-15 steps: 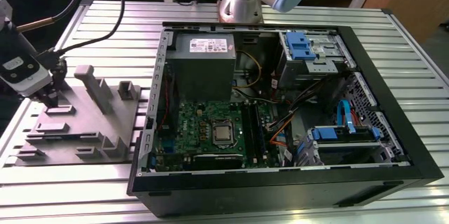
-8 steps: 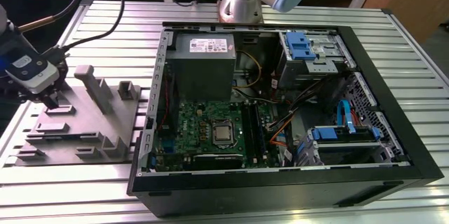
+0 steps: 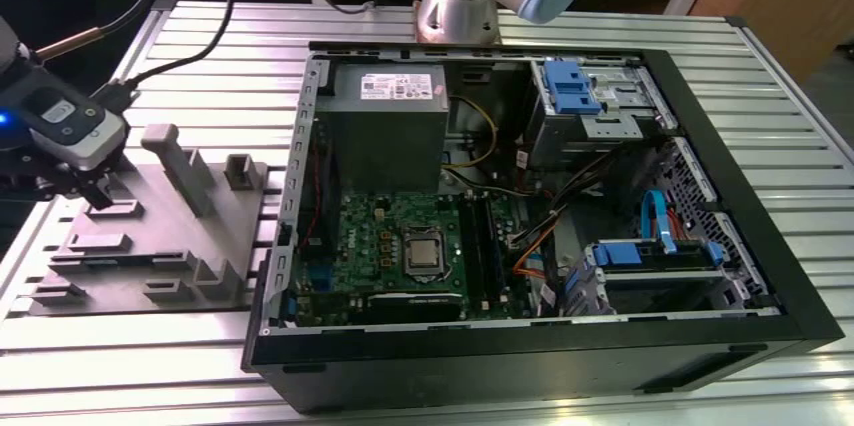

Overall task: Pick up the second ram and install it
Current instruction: 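Pick up the second ram and move it above second insertion slot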

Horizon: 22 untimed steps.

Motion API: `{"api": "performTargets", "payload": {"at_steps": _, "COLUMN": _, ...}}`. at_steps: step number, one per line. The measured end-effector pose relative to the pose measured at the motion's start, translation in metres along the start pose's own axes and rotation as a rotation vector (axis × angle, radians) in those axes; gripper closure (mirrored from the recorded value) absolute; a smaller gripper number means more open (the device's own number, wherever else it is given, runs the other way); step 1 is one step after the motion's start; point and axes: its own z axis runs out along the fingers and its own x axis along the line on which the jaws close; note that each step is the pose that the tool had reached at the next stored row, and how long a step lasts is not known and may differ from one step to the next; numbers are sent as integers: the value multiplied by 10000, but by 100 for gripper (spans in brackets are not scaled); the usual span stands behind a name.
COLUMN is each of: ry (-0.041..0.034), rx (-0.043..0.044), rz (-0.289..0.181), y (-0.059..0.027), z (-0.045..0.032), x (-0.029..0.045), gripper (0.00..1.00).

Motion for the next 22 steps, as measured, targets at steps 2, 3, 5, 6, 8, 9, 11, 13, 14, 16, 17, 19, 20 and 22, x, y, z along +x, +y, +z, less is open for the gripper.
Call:
{"api": "performTargets", "payload": {"at_steps": 2, "ry": 17, "rx": -9, "rz": -376, "y": 0, "z": 8, "x": 0, "gripper": 90}}
{"api": "performTargets", "payload": {"at_steps": 3, "ry": 25, "rx": -14, "rz": -556, "y": 0, "z": 12, "x": 0, "gripper": 90}}
{"api": "performTargets", "payload": {"at_steps": 5, "ry": 41, "rx": -22, "rz": -915, "y": -1, "z": 21, "x": 1, "gripper": 90}}
{"api": "performTargets", "payload": {"at_steps": 6, "ry": 49, "rx": -27, "rz": -1101, "y": -1, "z": 25, "x": 1, "gripper": 90}}
{"api": "performTargets", "payload": {"at_steps": 8, "ry": 66, "rx": -36, "rz": -1460, "y": -1, "z": 33, "x": 1, "gripper": 90}}
{"api": "performTargets", "payload": {"at_steps": 9, "ry": 74, "rx": -40, "rz": -1639, "y": -2, "z": 37, "x": 1, "gripper": 90}}
{"api": "performTargets", "payload": {"at_steps": 11, "ry": 90, "rx": -49, "rz": -2009, "y": -2, "z": 47, "x": 1, "gripper": 90}}
{"api": "performTargets", "payload": {"at_steps": 13, "ry": 106, "rx": -58, "rz": -2369, "y": -2, "z": 56, "x": 2, "gripper": 90}}
{"api": "performTargets", "payload": {"at_steps": 14, "ry": 113, "rx": -62, "rz": -2547, "y": -3, "z": 61, "x": 2, "gripper": 90}}
{"api": "performTargets", "payload": {"at_steps": 16, "ry": 129, "rx": -71, "rz": -2924, "y": -3, "z": 70, "x": 2, "gripper": 90}}
{"api": "performTargets", "payload": {"at_steps": 17, "ry": 138, "rx": -76, "rz": -3103, "y": -3, "z": 75, "x": 2, "gripper": 90}}
{"api": "performTargets", "payload": {"at_steps": 19, "ry": 153, "rx": -85, "rz": -3461, "y": -3, "z": 84, "x": 2, "gripper": 90}}
{"api": "performTargets", "payload": {"at_steps": 20, "ry": 161, "rx": -89, "rz": -3643, "y": -4, "z": 88, "x": 2, "gripper": 90}}
{"api": "performTargets", "payload": {"at_steps": 22, "ry": 177, "rx": -98, "rz": -4001, "y": -4, "z": 97, "x": 3, "gripper": 90}}
